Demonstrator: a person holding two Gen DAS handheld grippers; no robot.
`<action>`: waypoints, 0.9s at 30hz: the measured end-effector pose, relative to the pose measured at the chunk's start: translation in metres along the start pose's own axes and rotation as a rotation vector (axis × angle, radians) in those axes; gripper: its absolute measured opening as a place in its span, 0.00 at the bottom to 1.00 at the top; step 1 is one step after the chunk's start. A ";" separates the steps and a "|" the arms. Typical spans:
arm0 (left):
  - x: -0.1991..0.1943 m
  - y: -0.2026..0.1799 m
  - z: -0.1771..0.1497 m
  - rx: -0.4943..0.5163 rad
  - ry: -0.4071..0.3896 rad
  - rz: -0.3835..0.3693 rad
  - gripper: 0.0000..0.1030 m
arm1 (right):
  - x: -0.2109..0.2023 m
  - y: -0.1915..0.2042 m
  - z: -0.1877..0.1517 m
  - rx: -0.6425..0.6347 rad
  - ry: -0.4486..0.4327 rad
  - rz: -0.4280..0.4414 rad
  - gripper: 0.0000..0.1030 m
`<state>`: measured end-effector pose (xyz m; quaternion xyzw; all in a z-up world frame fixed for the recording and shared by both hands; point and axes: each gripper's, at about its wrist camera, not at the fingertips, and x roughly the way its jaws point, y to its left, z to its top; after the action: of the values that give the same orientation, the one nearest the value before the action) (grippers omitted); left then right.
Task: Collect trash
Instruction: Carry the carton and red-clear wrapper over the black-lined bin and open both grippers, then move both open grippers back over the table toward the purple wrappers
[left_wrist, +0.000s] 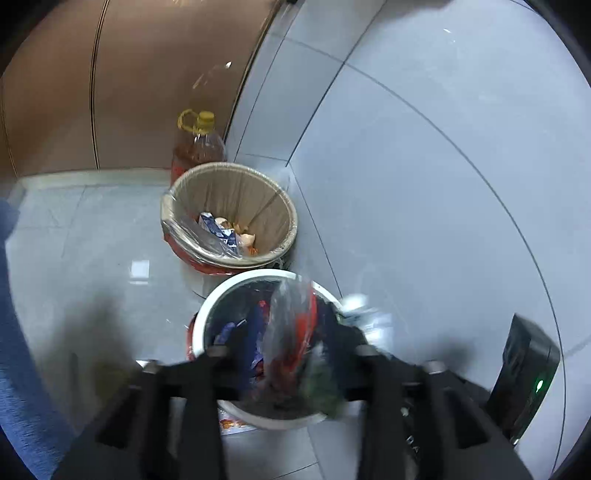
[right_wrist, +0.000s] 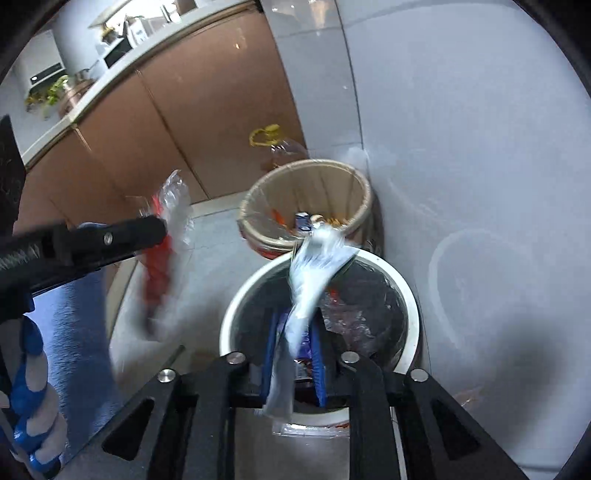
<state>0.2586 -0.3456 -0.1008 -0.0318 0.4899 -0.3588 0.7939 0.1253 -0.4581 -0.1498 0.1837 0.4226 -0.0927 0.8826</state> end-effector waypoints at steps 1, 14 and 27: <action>0.005 0.001 0.001 -0.008 0.001 0.000 0.43 | 0.001 -0.005 -0.002 -0.002 0.003 -0.019 0.27; -0.074 0.005 -0.023 0.059 -0.149 0.154 0.44 | -0.033 0.009 -0.009 -0.004 -0.057 0.011 0.57; -0.234 0.003 -0.102 0.122 -0.431 0.414 0.51 | -0.136 0.095 -0.014 -0.131 -0.239 0.068 0.97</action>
<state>0.1165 -0.1719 0.0221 0.0412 0.2837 -0.2032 0.9363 0.0605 -0.3647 -0.0287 0.1274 0.3131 -0.0560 0.9395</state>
